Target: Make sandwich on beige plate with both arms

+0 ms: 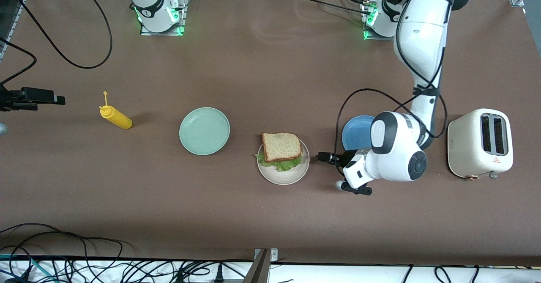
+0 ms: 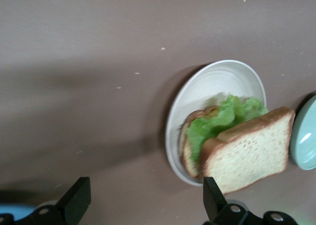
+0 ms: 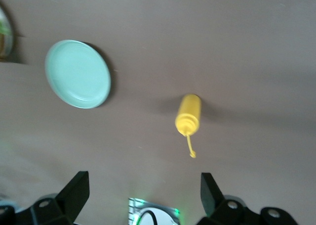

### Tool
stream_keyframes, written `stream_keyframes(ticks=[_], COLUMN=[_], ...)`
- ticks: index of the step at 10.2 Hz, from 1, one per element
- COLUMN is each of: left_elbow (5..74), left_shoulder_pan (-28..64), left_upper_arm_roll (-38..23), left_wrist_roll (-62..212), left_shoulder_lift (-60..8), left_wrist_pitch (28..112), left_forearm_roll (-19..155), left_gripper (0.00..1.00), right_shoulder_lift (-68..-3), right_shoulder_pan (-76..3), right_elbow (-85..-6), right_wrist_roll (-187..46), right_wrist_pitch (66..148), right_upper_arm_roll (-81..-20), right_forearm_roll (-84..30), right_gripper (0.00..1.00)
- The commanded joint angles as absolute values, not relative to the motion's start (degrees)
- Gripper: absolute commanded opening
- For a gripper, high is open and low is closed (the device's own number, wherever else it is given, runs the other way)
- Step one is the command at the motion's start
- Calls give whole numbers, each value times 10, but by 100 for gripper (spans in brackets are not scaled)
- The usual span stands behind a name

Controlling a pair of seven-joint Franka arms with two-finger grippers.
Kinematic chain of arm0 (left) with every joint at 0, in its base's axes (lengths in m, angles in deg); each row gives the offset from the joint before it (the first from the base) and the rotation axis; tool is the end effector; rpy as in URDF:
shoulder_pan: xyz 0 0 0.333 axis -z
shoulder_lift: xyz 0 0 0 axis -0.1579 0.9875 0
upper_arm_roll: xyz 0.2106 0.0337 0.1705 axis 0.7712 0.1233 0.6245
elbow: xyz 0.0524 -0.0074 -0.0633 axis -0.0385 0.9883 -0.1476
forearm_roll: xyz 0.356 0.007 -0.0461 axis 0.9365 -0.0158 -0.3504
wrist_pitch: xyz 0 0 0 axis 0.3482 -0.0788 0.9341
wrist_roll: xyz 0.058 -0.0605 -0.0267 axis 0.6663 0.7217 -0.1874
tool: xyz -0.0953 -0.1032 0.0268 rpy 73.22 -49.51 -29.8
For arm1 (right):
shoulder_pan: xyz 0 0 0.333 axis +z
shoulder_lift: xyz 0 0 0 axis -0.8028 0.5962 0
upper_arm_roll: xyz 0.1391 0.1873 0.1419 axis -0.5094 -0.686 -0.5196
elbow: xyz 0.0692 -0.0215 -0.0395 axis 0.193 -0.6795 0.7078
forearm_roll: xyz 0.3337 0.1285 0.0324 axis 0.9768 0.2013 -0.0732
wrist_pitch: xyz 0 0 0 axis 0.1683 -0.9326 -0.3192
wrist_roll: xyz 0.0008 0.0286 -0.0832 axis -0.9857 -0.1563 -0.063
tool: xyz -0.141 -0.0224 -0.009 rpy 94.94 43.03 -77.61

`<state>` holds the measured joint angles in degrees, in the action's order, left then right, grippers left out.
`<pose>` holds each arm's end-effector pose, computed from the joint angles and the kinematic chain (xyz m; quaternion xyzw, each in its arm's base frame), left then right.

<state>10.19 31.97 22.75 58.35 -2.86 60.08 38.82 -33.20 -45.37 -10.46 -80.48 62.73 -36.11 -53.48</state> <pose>0.6402 -0.2236 0.2185 0.9674 -0.0828 -0.0864 0.2231 0.5758 -0.0495 0.4777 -0.9877 -0.0487 0.1405 0.0482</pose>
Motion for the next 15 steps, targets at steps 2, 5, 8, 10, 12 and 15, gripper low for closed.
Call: stream_keyframes(ticks=[2, 5, 8, 10, 12, 15], left_elbow=[109, 111, 115, 116, 114, 112], left_shoulder_pan=[296, 262, 225, 198, 178, 161], left_upper_arm_roll=[228, 229, 228, 228, 228, 229], left_wrist_roll=[586, 572, 567, 564, 565, 569], left_shoulder_lift=[-66, -101, -151, -175, -200, -227], left_wrist_pitch=[560, 491, 416, 382, 349, 328], left_forearm_roll=[492, 583, 646, 687, 708, 727], left_gripper=[100, 100, 100, 100, 100, 100], right_shoulder_lift=[-395, -481, -516, -515, -512, -512], right_shoulder_pan=[-588, -604, -604, -599, -600, -601], right_elbow=[-160, -329, -414, -407, -407, -387], right_wrist_roll=[-642, -629, -628, -629, -638, -631], right_wrist_pitch=[678, 823, 911, 913, 907, 907], right_upper_arm_roll=[-629, -644, -645, -644, -644, -640], right_forearm_roll=[-677, -677, -672, -677, -677, -677], right_gripper=[100, 100, 100, 100, 100, 100])
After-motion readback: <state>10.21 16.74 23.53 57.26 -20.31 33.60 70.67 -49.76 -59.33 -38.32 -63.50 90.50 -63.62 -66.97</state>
